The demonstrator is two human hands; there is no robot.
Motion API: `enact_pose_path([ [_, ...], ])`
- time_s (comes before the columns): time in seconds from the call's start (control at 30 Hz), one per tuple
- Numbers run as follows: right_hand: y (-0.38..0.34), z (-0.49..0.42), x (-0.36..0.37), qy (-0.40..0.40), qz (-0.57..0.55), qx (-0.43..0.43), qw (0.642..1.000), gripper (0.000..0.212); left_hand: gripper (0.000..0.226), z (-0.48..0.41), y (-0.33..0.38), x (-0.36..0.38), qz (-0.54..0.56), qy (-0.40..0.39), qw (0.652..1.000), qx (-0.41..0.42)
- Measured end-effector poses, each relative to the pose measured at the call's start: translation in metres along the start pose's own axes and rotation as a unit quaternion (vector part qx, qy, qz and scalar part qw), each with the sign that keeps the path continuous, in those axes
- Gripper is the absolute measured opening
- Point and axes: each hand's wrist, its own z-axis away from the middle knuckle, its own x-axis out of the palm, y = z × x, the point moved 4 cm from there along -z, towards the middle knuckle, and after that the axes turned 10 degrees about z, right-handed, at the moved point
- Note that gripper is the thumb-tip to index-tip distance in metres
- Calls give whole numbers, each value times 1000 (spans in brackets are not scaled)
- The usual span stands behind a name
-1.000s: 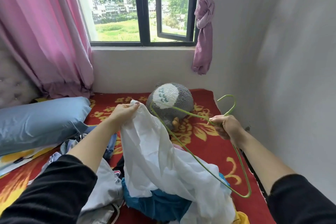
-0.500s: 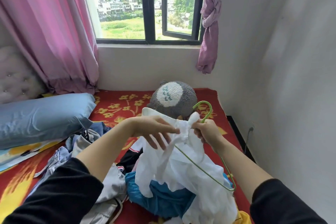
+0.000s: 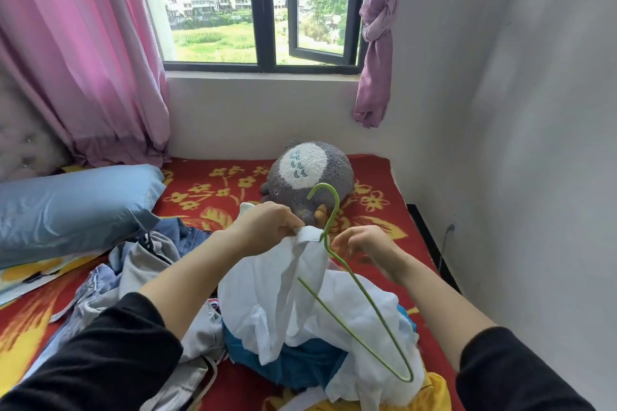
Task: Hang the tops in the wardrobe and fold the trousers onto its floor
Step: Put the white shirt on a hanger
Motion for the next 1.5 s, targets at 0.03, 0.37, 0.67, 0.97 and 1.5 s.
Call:
enact_pose_path([
  [0.03, 5, -1, -2, 6, 81, 6, 997, 25, 23, 2, 0, -3, 15, 2, 1000, 7],
  [0.37, 9, -5, 47, -154, 148, 0, 977, 31, 22, 9, 24, -18, 81, -10, 994, 65],
  [0.67, 10, -16, 18, -27, -169, -30, 985, 36, 19, 18, 16, -23, 43, -50, 996, 57],
  [0.97, 34, -10, -35, 214, 539, 0, 815, 14, 24, 17, 2, -18, 64, -19, 997, 45],
  [1.5, 87, 4, -103, 309, 272, 102, 906, 10, 19, 15, -24, -11, 61, 132, 989, 40],
])
